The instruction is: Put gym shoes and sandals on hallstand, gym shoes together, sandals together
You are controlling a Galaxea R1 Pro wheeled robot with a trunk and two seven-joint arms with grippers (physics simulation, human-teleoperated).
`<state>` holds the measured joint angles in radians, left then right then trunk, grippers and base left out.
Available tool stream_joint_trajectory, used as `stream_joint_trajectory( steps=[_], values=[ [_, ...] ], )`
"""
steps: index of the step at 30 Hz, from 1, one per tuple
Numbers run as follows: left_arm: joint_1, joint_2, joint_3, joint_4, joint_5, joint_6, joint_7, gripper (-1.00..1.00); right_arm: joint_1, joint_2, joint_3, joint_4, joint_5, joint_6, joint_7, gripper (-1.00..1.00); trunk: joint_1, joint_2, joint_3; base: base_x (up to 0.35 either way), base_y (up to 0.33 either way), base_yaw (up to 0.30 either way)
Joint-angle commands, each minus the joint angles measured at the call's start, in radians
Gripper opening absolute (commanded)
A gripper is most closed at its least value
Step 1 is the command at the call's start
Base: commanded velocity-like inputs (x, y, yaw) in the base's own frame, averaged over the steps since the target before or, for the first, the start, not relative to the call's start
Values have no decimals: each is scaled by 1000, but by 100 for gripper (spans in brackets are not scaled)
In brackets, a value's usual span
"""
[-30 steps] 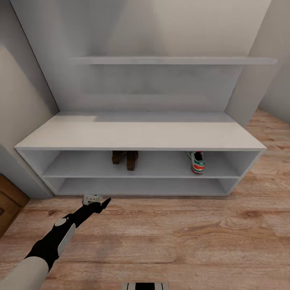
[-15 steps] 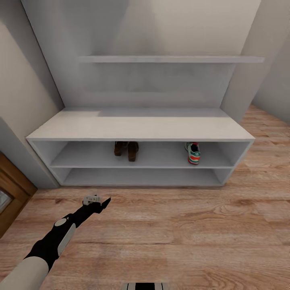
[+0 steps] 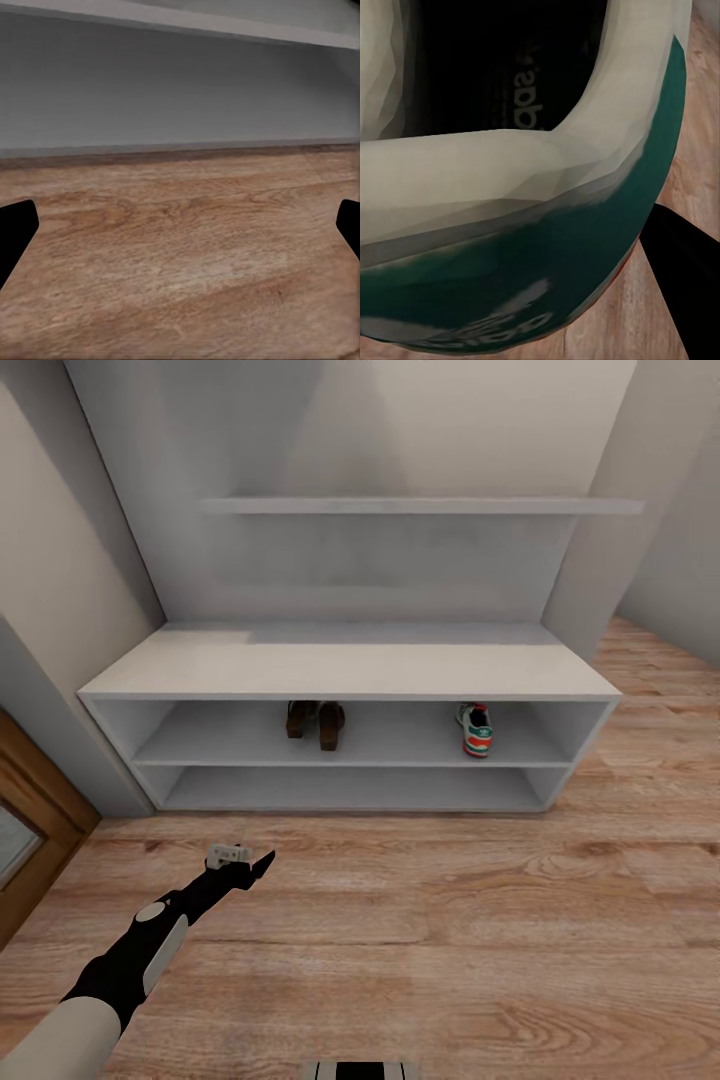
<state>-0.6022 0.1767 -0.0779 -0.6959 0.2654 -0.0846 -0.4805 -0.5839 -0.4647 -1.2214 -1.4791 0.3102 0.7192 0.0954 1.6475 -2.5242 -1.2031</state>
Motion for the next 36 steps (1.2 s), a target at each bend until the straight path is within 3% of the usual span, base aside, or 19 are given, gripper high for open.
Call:
stream_joint_trajectory(
  steps=[1,17,36],
  values=[
    [-1,1,-5,1,6,-4,0,100,-1,0,-1,-1,10,4,9,-100,0,0,-1,-22,0,0],
    [-1,1,-5,1,8,-4,0,100,-1,0,-1,-1,10,4,9,-100,0,0,-1,-192,0,0],
    [-1,1,-3,1,6,-3,2,100,-1,2,3,2,10,5,9,-100,0,0,-1,-16,0,0]
  ],
)
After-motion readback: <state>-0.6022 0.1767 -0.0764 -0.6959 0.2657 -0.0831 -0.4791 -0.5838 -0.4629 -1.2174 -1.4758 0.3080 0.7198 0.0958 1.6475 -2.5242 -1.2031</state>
